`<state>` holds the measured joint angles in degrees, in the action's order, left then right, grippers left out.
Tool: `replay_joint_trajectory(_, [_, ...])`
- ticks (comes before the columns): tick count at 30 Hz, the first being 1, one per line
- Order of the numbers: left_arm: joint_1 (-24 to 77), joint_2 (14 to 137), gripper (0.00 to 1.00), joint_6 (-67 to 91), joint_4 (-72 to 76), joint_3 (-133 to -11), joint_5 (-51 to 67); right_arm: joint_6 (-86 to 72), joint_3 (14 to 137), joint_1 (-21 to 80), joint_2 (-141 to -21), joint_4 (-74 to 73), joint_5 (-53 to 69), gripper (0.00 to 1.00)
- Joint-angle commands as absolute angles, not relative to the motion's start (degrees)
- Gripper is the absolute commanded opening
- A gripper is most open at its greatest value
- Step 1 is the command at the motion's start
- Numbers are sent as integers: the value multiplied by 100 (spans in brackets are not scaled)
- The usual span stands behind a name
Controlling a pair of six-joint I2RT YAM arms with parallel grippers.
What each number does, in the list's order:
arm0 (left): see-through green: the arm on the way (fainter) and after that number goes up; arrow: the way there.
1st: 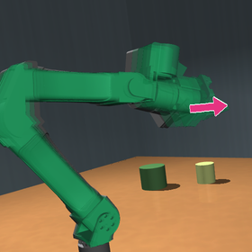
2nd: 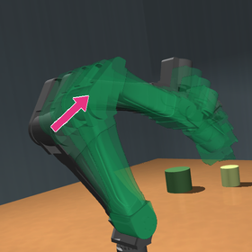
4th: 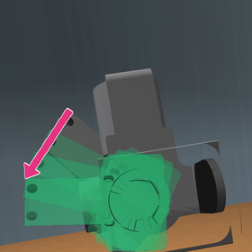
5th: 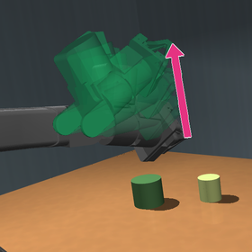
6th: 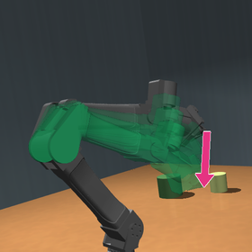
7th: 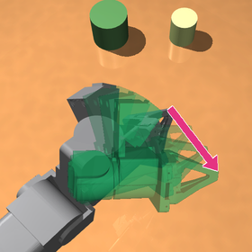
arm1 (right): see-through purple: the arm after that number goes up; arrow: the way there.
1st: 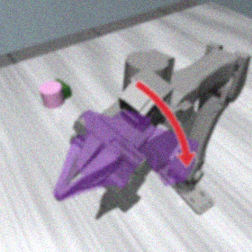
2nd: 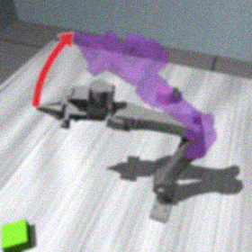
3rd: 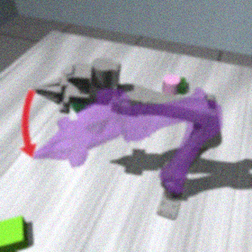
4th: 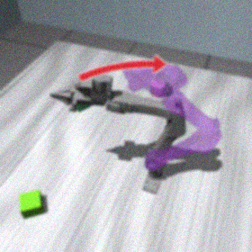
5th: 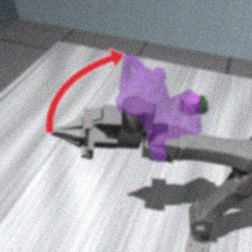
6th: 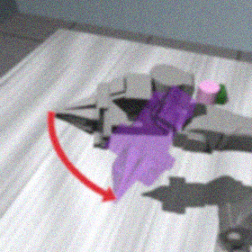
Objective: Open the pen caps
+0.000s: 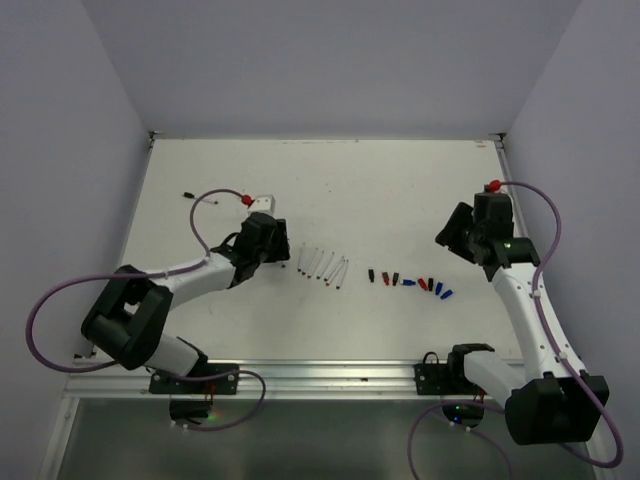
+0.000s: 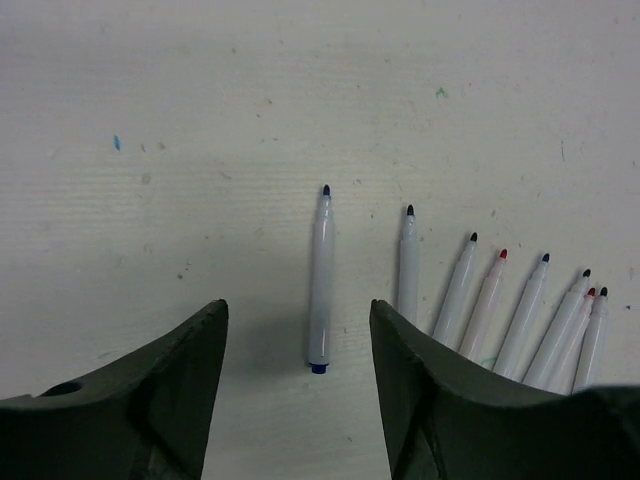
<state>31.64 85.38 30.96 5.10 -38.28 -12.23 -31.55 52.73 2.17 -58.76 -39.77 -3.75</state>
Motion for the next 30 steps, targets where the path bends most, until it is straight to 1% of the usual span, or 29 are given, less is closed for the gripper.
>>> replay_joint_trajectory(1, [3112,8078,64,3138,9,-4358,-2116,-2997,5221,193,-5845,-3578,-18,54])
replay_joint_trajectory(2, [3077,8008,67,3146,-261,-4577,-2170,-3006,5203,202,-5845,-3534,113,54])
replay_joint_trajectory(3, [3033,7981,75,3155,-394,-4675,-2249,-3015,5194,202,-5862,-3490,297,54])
replay_joint_trajectory(4, [2928,7972,75,3199,-456,-4771,-2381,-3023,5186,202,-5871,-3402,395,54])
replay_joint_trajectory(6, [2560,8120,76,3278,-667,-5114,-2373,-3085,5098,307,-5897,-3261,710,54])
replay_joint_trajectory(7, [2375,8400,76,3365,-746,-5254,-2156,-3224,5037,403,-5915,-3043,790,54])
replay_joint_trajectory(8, [1929,8559,76,3401,-895,-5526,-1997,-3286,4906,761,-5932,-2893,817,54])
replay_joint_trajectory(9, [1690,8735,75,3454,-957,-5650,-1865,-3313,4870,982,-5950,-2761,748,54])
replay_joint_trajectory(10, [1487,9102,74,3576,-1010,-5773,-1672,-3331,4860,1202,-6072,-2647,382,54])
replay_joint_trajectory(12, [918,9481,71,3726,-1256,-6203,-1547,-3244,4930,1571,-6274,-2558,308,54])
replay_joint_trajectory(15, [459,10167,70,4112,-1678,-6871,-1643,-3094,5080,1599,-6723,-2514,553,54])
replay_joint_trajectory(21, [211,11170,70,4298,-1942,-7918,-1784,-3059,4878,1608,-6812,-2101,958,54])
replay_joint_trajectory(25, [114,11837,70,4753,-2574,-8734,-2038,-2971,4948,1617,-6776,-2171,905,54])
replay_joint_trajectory(28, [70,12066,70,4921,-2680,-8955,-2170,-2988,4948,1608,-6732,-2127,932,54])
replay_joint_trajectory(30, [53,12190,70,5166,-3031,-9113,-2337,-2997,4957,1617,-6732,-2127,914,54])
